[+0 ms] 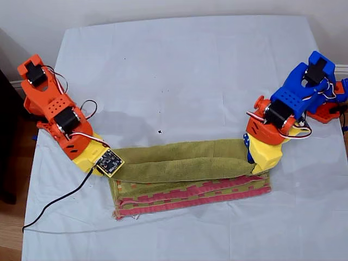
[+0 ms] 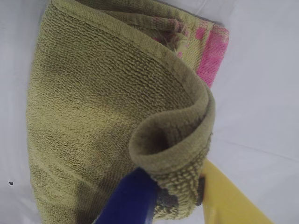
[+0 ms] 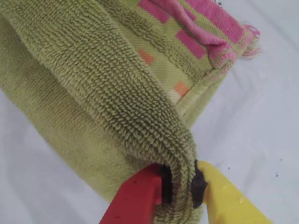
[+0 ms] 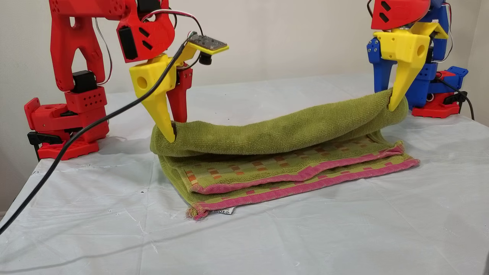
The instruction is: Fold the towel.
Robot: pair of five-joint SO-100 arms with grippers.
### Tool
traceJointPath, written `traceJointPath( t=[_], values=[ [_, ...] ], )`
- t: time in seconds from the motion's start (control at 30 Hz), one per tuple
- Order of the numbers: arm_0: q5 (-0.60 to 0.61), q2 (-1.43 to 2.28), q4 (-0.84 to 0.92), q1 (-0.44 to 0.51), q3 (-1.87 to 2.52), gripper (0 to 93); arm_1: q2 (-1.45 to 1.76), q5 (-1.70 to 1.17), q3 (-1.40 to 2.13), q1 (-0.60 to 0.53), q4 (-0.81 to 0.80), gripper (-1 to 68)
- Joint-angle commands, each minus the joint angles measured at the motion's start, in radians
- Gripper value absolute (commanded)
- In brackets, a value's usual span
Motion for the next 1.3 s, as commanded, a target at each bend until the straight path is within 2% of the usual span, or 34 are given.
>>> traceJointPath(
  t=[0.0, 0.13, 0.53, 0.93, 1.03, 1.07, 1.1, 1.17, 1.27],
  values=[
    [-0.008, 0.028, -0.058, 0.003, -0.021, 4.7, 0.035, 0.026, -0.130, -0.011, -0.003, 0.6],
    [0.008, 0.000, -0.150, 0.002, -0.011, 4.7, 0.026, 0.051, -0.126, -0.023, -0.003, 0.4],
    [0.028, -0.210, -0.236, 0.006, -0.222, 6.4, -0.003, 0.066, -0.123, -0.032, -0.003, 0.5],
    [0.034, -0.284, -0.236, 0.017, -0.327, 7.6, -0.044, 0.074, -0.170, -0.038, -0.002, 2.0],
    [0.035, -0.324, -0.195, 0.028, -0.368, 12.5, -0.048, 0.075, -0.169, -0.044, -0.002, 9.5],
    [0.037, -0.330, -0.179, 0.029, -0.380, 17.4, -0.048, 0.075, -0.166, -0.044, -0.002, 14.9],
    [0.037, -0.337, -0.150, 0.031, -0.400, 26.8, -0.052, 0.064, -0.173, -0.046, -0.002, 25.7],
    [0.069, -0.382, -0.067, 0.034, -0.486, 39.1, -0.061, 0.057, -0.193, -0.046, -0.002, 40.8],
    [0.101, -0.456, 0.015, 0.035, -0.621, 57.4, -0.063, 0.046, -0.207, -0.048, -0.002, 39.6]
  ],
)
